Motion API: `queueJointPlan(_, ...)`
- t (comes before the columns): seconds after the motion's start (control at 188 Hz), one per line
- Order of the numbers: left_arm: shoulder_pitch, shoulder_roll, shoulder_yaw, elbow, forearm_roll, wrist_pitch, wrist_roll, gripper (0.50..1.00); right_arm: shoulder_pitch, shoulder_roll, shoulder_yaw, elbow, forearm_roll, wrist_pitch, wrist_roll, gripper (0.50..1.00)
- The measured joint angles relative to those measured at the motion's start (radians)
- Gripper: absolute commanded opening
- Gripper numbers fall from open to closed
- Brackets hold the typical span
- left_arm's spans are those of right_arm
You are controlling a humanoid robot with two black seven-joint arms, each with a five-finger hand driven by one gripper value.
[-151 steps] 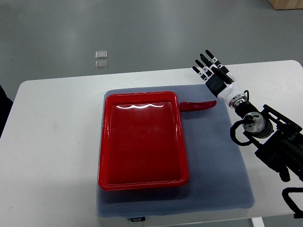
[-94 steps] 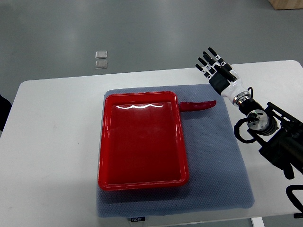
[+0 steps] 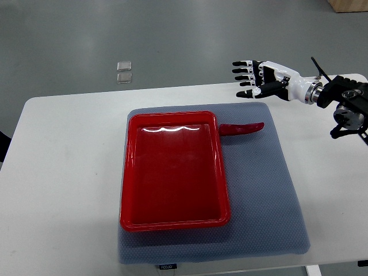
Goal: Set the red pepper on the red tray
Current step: 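Move the right hand over the red pepper beside the tray, then lower the right hand and close its fingers around the red pepper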
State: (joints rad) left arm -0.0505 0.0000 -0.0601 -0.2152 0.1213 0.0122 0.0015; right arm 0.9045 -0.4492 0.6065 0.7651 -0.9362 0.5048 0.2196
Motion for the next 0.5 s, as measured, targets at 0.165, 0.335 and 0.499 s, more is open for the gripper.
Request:
queueJointPlan(0.165, -0.001, 0.000, 0.000, -0.001, 0.001, 0.000, 0.000, 1.000, 0.003, -0.039, -0.019, 0.103, -0.306, -0.046, 0.000, 0.907)
queueJointPlan(0.335, -0.001, 0.000, 0.000, 0.000, 0.001, -0.002, 0.000, 1.000, -0.020, -0.016, -0.099, 0.112, -0.431, -0.195, 0.000, 0.905)
queueJointPlan(0.499, 0.000, 0.000, 0.000, 0.000, 0.000, -0.002, 0.000, 1.000, -0.023, 0.011, -0.185, 0.112, -0.444, -0.313, -0.002, 0.903)
